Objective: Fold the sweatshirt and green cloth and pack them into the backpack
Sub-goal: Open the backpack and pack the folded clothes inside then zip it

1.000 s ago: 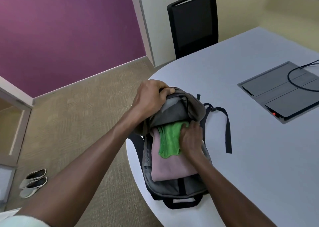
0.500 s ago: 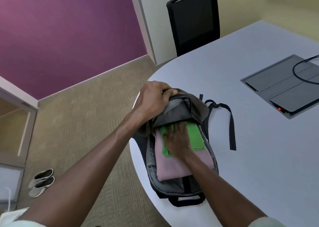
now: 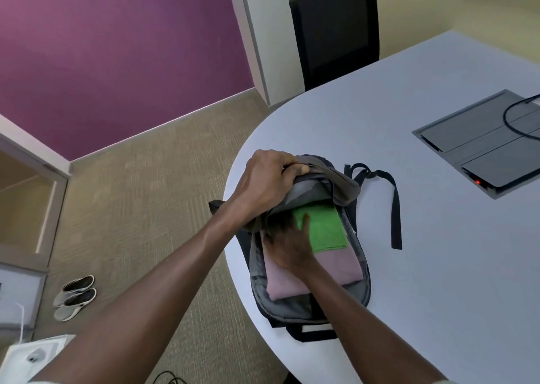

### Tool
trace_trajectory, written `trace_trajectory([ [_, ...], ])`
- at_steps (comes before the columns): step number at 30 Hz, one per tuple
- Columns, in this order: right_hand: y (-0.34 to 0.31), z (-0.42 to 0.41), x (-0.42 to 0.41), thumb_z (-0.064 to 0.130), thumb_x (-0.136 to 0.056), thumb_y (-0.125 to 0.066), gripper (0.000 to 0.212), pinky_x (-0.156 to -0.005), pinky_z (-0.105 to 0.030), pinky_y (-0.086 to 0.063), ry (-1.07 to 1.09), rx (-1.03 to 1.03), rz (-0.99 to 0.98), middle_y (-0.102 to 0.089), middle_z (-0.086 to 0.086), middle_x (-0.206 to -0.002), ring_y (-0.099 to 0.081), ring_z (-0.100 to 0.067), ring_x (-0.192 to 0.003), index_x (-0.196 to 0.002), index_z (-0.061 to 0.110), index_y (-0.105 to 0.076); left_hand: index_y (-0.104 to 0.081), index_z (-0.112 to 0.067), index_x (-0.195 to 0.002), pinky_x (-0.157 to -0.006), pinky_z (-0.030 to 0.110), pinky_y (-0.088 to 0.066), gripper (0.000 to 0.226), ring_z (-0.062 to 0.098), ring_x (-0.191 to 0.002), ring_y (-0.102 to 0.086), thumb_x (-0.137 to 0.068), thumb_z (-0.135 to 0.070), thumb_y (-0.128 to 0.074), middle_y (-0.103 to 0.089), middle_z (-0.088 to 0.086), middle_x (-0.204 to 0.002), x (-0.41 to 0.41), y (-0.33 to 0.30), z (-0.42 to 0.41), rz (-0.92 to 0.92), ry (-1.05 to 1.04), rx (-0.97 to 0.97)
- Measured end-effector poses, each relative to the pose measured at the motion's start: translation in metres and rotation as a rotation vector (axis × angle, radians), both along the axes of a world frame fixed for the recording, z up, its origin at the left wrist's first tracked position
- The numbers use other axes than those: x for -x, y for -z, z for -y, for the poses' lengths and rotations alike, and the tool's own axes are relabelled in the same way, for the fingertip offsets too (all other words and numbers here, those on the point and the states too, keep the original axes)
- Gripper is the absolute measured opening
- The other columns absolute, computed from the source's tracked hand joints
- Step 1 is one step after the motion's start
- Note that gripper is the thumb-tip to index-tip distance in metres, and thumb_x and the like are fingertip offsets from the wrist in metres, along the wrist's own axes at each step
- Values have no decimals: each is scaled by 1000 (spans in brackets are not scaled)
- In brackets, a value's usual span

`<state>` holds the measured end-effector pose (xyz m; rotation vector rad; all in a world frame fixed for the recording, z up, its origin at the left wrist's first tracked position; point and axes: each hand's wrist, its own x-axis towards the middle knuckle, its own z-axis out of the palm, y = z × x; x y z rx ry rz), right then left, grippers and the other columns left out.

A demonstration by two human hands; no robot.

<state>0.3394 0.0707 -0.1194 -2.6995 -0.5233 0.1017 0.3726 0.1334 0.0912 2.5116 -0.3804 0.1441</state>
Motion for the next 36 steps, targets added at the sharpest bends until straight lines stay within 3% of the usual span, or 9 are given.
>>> trace_trajectory([
  [9, 26, 32, 34, 84, -83, -29, 79, -96, -77, 24, -152, 239, -202, 8, -8, -166, 22, -46, -145, -152, 50, -12, -79, -17, -91, -68, 37, -53, 22, 14, -72, -65, -95, -33, -63, -75, -2, -79, 24, 12, 2, -24, -6, 9],
  [17, 33, 105, 72, 88, -80, -25, 93, -111, -70, 12, 79, 153, -328, 39, -8, -154, 34, -40, -142, -152, 44, 16, -76, -19, -85, -63, 39, -48, 37, 13, -66, -63, -93, -48, -55, -71, -4, -73, 68, 44, 3, -85, 111, -44],
  [18, 29, 110, 69, 86, -81, -29, 94, -113, -66, 13, 54, 114, -378, 34, -5, -156, 30, -38, -145, -155, 42, 9, -76, -22, -85, -61, 39, -48, 41, 12, -65, -62, -91, -54, -52, -70, -5, -72, 75, 52, 4, -104, 119, -71],
  [20, 5, 118, 63, 72, -84, -45, 85, -121, -55, -5, 186, -190, -453, -20, -6, -161, -13, -32, -149, -153, 25, -29, -76, -24, -84, -59, 35, -47, 41, 10, -64, -62, -88, -57, -52, -70, -8, -71, 90, 68, 5, -140, 124, -98],
  [22, -20, 128, 65, 45, -90, -52, 44, -100, -41, -40, 490, -624, -353, -60, -2, -113, -52, -23, -113, -116, 10, -59, -76, -23, -82, -60, 34, -48, 34, 9, -66, -63, -89, -51, -58, -71, -8, -72, 106, 82, 8, -184, 130, -60],
  [25, -40, 147, 71, 10, -96, -38, 32, -59, -30, -36, 892, -980, -451, -51, -1, -69, -50, -23, -75, -66, 13, -47, -78, -26, -86, -65, 29, -52, 19, 4, -73, -66, -87, -44, -71, -73, -13, -77, 124, 93, 9, -287, 116, 43],
  [29, -45, 165, 75, 27, -105, -45, 25, -71, -35, -53, 1015, -1701, -897, -68, -10, -98, -65, -23, -87, -101, 9, -63, -78, -22, -98, -74, 18, -51, 17, 3, -85, -68, -91, -35, -69, -74, -13, -91, 145, 106, -3, -159, -259, 338],
  [32, -44, 177, 73, 23, -101, -55, 19, -79, -36, -55, 991, -1748, -950, -70, -10, -105, -66, -22, -95, -108, 7, -64, -69, -6, -115, -85, 33, -48, 23, 24, -103, -64, -98, -15, -56, -70, 8, -111, 154, 136, -20, 0, -840, 425],
  [36, -41, 185, 78, 18, -100, -56, 16, -74, -41, -58, 1043, -1672, -1019, -71, -13, -99, -67, -24, -90, -104, 5, -64, -61, -3, -104, -81, 46, -51, 19, 34, -96, -63, -103, -12, -44, -64, 18, -108, 155, 165, -36, -637, -1099, 1163],
])
